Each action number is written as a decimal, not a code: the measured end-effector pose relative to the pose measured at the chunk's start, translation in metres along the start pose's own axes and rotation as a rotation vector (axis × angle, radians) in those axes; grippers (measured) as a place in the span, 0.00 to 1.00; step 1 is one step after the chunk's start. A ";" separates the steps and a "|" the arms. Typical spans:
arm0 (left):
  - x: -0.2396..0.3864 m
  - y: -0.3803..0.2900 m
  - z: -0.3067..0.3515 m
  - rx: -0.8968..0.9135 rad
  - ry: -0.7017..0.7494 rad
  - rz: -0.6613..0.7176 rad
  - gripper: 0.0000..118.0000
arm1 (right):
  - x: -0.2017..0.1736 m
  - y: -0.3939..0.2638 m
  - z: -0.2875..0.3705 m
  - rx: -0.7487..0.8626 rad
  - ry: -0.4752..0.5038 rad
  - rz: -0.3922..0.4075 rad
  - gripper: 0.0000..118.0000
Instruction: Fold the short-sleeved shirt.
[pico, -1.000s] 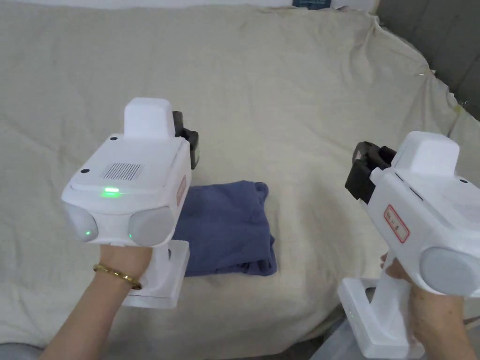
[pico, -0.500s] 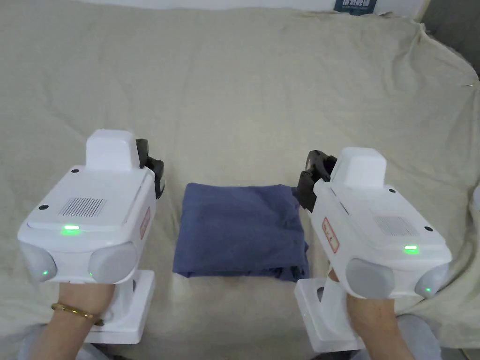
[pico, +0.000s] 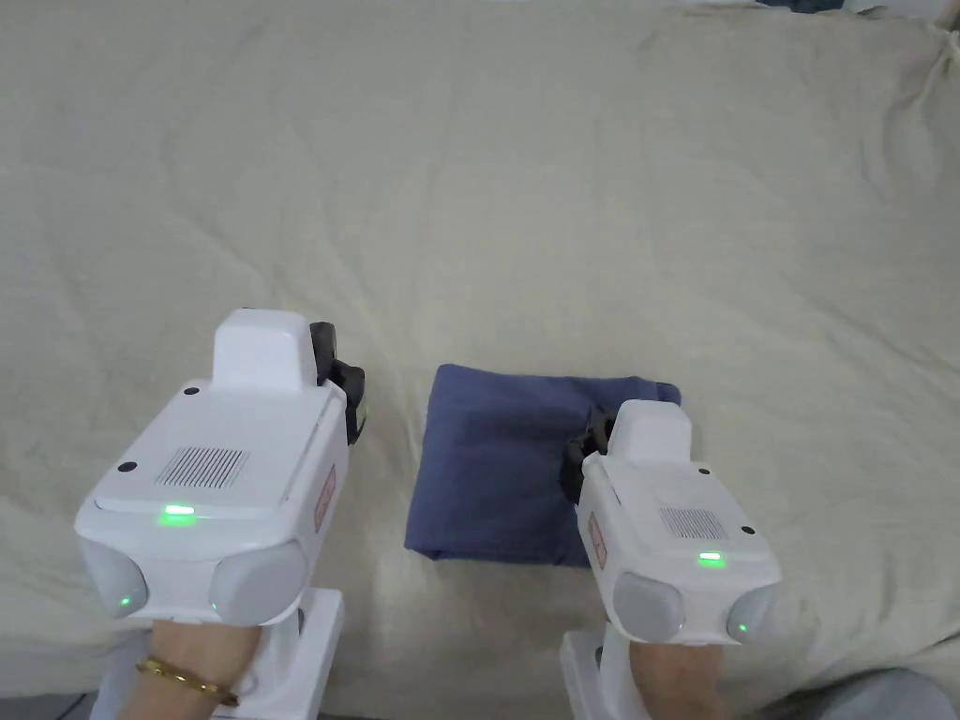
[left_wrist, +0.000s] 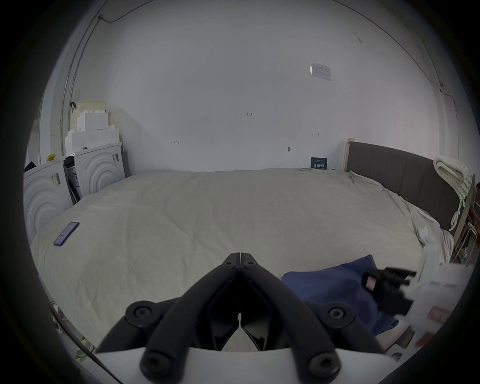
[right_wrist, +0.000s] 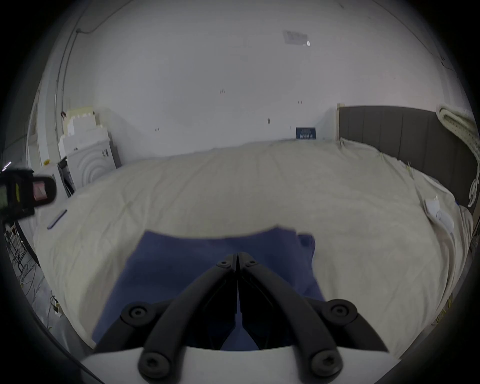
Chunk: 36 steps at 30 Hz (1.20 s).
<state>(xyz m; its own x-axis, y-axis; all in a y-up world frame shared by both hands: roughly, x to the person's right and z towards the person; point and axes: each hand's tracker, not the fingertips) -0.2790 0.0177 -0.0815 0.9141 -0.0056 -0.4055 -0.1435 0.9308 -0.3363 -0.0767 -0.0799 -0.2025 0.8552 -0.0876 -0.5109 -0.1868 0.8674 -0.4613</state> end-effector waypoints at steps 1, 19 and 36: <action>0.002 0.003 0.002 -0.003 -0.002 0.005 0.00 | 0.001 -0.005 -0.002 -0.024 -0.002 0.000 0.00; -0.042 0.034 -0.072 -0.484 -0.435 0.387 0.97 | 0.006 -0.012 -0.002 -0.068 0.012 0.005 0.00; -0.021 -0.016 -0.169 -1.018 -0.789 0.449 0.80 | 0.007 -0.011 -0.004 -0.074 0.011 -0.002 0.00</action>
<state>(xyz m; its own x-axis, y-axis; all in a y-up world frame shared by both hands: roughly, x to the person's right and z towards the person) -0.3598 -0.0584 -0.2115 0.6378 0.7510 -0.1709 -0.3829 0.1167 -0.9164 -0.0704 -0.0923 -0.2036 0.8505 -0.0950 -0.5173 -0.2205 0.8285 -0.5148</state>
